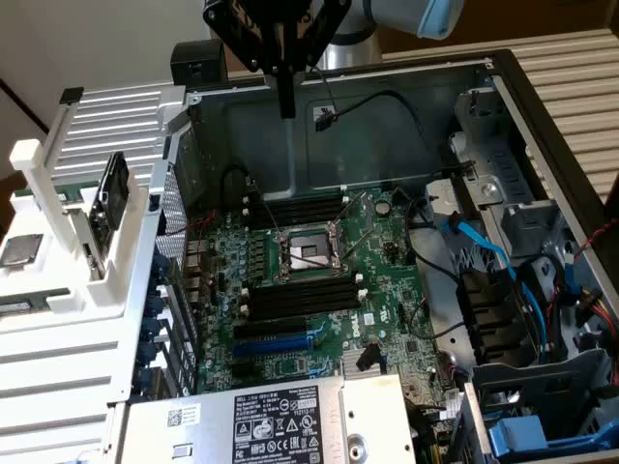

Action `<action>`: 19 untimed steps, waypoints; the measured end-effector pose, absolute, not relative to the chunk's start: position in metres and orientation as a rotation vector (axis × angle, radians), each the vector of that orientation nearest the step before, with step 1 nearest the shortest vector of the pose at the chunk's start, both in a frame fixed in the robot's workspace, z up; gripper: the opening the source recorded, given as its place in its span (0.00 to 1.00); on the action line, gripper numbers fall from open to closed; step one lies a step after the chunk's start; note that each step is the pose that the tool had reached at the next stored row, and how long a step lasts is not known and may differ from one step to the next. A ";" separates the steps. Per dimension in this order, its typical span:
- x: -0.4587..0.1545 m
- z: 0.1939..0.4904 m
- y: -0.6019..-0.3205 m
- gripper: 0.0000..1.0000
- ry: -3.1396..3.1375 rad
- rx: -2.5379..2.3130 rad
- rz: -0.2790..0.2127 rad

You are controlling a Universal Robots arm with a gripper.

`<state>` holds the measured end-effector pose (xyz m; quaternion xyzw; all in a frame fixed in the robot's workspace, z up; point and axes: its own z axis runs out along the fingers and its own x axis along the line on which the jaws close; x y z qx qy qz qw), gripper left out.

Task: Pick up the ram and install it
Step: 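Reach for the ram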

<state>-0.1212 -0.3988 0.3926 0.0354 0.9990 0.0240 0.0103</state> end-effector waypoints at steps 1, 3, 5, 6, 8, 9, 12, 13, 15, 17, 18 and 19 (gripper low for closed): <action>-0.121 0.393 -0.399 0.10 3.118 0.110 0.075; -0.121 0.393 -0.399 0.10 3.118 0.110 0.075; -0.121 0.393 -0.399 0.10 3.118 0.110 0.075; -0.121 0.393 -0.399 0.10 3.118 0.110 0.075; -0.121 0.393 -0.399 0.10 3.118 0.110 0.075; -0.121 0.393 -0.399 0.10 3.118 0.110 0.075; -0.121 0.393 -0.399 0.10 3.118 0.110 0.075; -0.121 0.393 -0.399 0.10 3.118 0.110 0.075; -0.123 0.393 -0.399 0.10 3.118 0.111 0.075; -0.131 0.393 -0.399 0.10 3.114 0.110 0.075; -0.135 0.393 -0.399 0.10 3.113 0.110 0.075; -0.149 0.393 -0.399 0.10 3.112 0.110 0.075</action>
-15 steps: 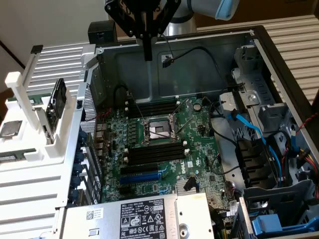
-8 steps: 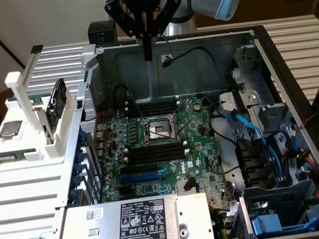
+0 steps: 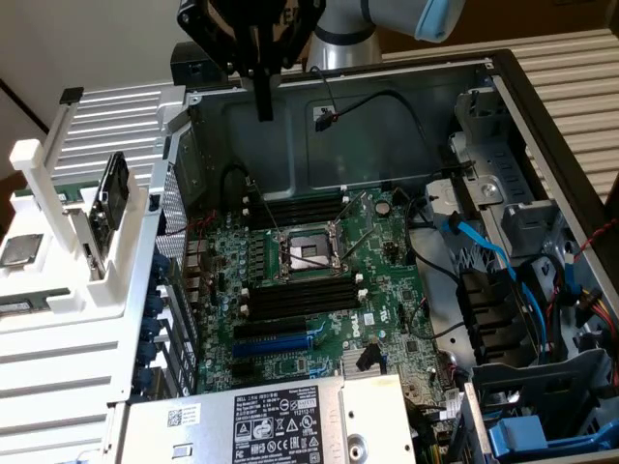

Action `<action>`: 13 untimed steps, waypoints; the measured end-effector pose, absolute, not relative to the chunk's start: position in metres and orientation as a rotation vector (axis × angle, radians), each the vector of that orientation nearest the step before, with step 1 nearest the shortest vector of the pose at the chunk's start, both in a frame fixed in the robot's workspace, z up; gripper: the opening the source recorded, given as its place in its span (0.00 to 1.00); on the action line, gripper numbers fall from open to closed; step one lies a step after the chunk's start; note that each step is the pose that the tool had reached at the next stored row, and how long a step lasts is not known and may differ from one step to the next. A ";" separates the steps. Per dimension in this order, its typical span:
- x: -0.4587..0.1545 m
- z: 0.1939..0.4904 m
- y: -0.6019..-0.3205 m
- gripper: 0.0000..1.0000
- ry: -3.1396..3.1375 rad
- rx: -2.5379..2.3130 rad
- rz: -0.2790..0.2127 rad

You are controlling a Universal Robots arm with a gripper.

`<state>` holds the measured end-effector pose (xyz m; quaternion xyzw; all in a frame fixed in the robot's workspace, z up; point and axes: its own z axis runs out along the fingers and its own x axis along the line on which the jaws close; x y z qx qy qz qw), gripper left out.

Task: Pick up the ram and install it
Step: 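Reach for the ram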

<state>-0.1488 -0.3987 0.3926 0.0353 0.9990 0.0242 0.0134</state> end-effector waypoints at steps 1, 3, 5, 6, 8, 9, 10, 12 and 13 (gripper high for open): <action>-0.153 0.393 -0.399 0.10 3.112 0.110 0.075; -0.171 0.393 -0.399 0.10 3.112 0.110 0.075; -0.181 0.393 -0.399 0.10 3.111 0.110 0.075; -0.185 0.393 -0.399 0.10 3.111 0.110 0.075; -0.199 0.393 -0.399 0.10 3.111 0.110 0.075; -0.203 0.393 -0.399 0.10 3.111 0.110 0.075; -0.213 0.393 -0.399 0.10 3.111 0.110 0.075; -0.226 0.393 -0.398 0.10 3.111 0.110 0.075; -0.231 0.393 -0.398 0.10 3.111 0.110 0.075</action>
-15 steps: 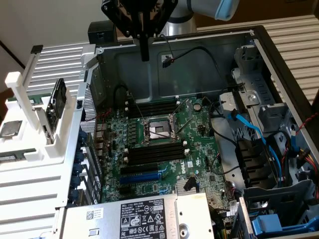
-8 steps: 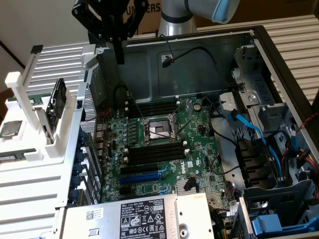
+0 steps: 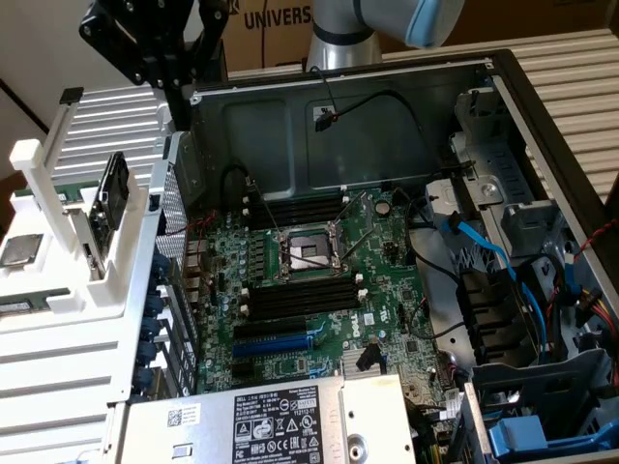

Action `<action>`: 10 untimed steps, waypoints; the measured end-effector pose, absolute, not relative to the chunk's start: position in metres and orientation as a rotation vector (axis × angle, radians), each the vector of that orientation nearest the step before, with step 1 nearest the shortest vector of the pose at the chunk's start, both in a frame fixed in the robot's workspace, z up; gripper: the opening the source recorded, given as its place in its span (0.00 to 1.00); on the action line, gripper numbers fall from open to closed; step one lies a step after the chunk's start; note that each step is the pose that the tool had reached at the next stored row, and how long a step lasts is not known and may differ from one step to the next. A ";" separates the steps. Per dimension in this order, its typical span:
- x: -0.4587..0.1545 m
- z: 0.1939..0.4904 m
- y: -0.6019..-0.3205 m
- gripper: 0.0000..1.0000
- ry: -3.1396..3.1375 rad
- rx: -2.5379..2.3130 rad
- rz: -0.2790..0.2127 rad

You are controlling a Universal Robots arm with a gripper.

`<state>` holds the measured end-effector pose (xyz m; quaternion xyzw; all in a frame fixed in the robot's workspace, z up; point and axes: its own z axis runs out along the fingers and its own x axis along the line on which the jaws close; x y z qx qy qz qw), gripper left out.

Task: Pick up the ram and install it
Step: 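Reach for the ram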

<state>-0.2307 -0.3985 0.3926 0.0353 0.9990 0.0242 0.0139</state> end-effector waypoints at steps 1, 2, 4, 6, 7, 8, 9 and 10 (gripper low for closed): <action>-0.235 0.393 -0.399 0.10 3.111 0.110 0.076; -0.240 0.393 -0.398 0.10 3.111 0.110 0.076; -0.254 0.393 -0.398 0.10 3.111 0.110 0.076; -0.263 0.393 -0.398 0.10 3.111 0.110 0.077; -0.267 0.393 -0.398 0.10 3.111 0.110 0.077; -0.272 0.393 -0.398 0.10 3.111 0.110 0.077; -0.277 0.393 -0.398 0.10 3.111 0.110 0.078; -0.281 0.393 -0.398 0.10 3.111 0.110 0.078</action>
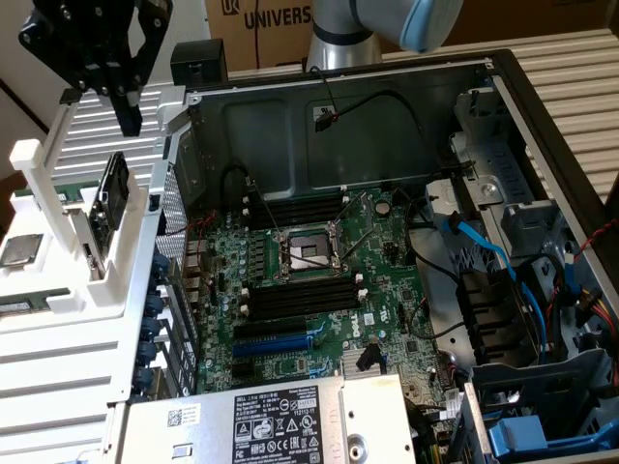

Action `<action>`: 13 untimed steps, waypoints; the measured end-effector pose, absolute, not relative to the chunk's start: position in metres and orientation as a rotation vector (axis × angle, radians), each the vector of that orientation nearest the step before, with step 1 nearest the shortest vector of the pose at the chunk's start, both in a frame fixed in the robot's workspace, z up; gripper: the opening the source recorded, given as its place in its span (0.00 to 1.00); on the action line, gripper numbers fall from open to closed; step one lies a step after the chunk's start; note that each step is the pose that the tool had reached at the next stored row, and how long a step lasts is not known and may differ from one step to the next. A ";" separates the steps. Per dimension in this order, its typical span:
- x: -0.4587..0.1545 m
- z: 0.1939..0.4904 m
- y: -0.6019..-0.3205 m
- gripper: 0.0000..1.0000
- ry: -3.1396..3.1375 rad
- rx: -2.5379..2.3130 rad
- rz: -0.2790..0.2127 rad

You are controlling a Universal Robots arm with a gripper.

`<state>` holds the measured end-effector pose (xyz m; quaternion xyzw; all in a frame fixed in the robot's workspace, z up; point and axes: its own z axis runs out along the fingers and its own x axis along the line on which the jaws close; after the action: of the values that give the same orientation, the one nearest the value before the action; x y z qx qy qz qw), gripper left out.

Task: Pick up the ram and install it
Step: 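Reach for the ram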

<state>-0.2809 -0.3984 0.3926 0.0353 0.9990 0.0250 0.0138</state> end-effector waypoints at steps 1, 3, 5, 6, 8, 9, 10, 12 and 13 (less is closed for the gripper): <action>-0.286 0.393 -0.398 0.10 3.111 0.110 0.079; -0.295 0.393 -0.398 0.10 3.111 0.110 0.079; -0.304 0.393 -0.398 0.10 3.111 0.110 0.080; -0.308 0.393 -0.398 0.10 3.111 0.110 0.081; -0.318 0.393 -0.398 0.10 3.111 0.110 0.082; -0.327 0.393 -0.398 0.10 3.111 0.110 0.083; -0.331 0.393 -0.398 0.10 3.111 0.110 0.084; -0.340 0.393 -0.398 0.10 3.111 0.109 0.085; -0.345 0.393 -0.398 0.10 3.111 0.109 0.085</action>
<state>-0.3449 -0.3984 0.3925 0.0349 0.9989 0.0273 0.0137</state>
